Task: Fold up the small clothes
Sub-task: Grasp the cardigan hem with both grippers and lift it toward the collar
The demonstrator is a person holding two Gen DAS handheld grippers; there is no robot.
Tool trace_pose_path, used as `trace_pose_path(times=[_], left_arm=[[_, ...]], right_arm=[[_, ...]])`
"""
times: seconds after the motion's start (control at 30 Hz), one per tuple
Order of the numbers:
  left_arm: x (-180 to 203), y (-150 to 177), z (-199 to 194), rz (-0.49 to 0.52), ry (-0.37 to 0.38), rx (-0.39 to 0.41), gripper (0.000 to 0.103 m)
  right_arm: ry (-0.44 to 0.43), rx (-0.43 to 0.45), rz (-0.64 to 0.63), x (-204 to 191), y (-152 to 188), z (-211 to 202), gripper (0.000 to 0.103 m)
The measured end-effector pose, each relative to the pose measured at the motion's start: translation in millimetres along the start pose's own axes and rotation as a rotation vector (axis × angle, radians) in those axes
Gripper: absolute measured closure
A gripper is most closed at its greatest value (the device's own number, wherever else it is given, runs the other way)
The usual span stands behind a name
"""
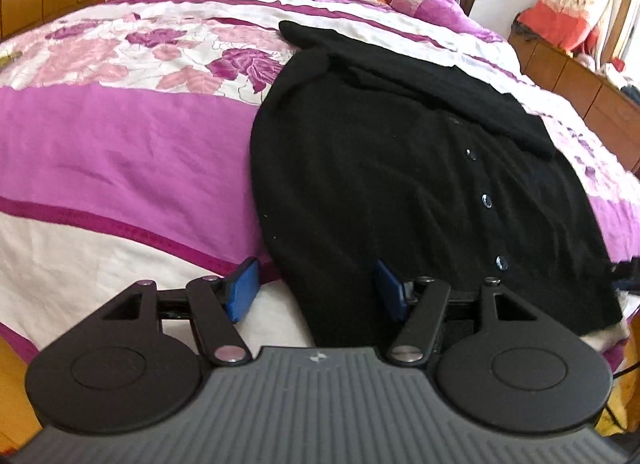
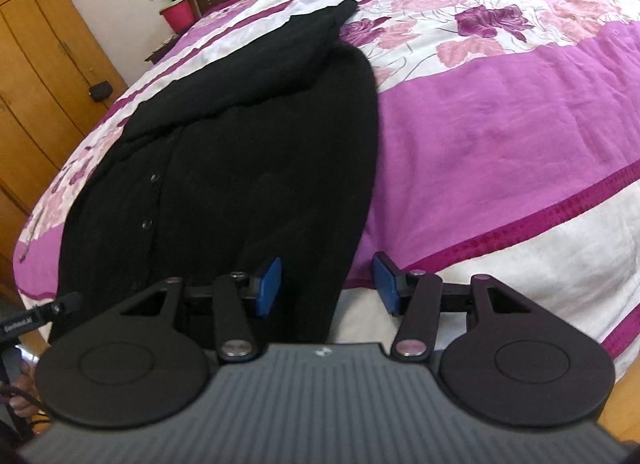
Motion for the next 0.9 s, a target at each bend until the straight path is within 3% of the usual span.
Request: trace_pose_path(times=[0.27, 0.6, 0.9], left_arm=[[1.5, -10.1, 19.1, -0.013, 0.013, -0.03, 0.035], [5.5, -5.3, 16.5, 0.0, 0.058, -0.015, 0.035], [17.1, -5.5, 22.2, 0.05, 0.026, -0.021, 0.035]], right_arm=[[-0.081, -0.019, 0.108, -6.5, -1.4, 9.4, 0.05], [-0.1, -0.063, 0.101, -10.2, 3.2, 20.6, 0.05], [-0.106, -0.057, 0.055, -15.0, 10.0, 24.1, 0.05]])
Point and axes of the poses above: each gripper's, at about its wrist camera, not at the fingertips, and z roughly the way its jaws point, x to its right, y to its underside, the point moved 2 cm from there along z, roughly the way its jaws point, and after that the axes turned 8 degrees about x, right-handed, at the moved point
